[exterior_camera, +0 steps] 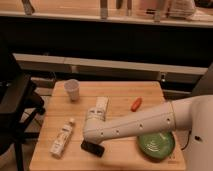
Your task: Push the eraser across the table
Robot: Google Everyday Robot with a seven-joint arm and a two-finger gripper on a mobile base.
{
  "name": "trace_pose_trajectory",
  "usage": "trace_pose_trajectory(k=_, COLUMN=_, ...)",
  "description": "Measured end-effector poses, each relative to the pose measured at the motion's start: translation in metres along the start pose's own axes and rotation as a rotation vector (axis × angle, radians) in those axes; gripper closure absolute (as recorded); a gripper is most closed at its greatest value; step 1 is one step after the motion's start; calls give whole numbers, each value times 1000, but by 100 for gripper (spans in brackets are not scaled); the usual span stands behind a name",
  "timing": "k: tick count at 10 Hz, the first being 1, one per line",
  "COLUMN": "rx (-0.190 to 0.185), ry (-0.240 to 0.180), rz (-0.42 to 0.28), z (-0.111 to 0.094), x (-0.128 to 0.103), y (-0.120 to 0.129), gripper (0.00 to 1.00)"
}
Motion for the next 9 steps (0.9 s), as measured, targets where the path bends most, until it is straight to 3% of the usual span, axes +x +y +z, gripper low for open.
trace_pose_trajectory(k=5, rx=-63, ry=-6, rz=26, z=-8, x=-18, y=33, gripper=99)
trace_pose_trajectory(k=9, rx=-91, ry=-46, rz=38, z=2, x=-28, y=46, gripper=99)
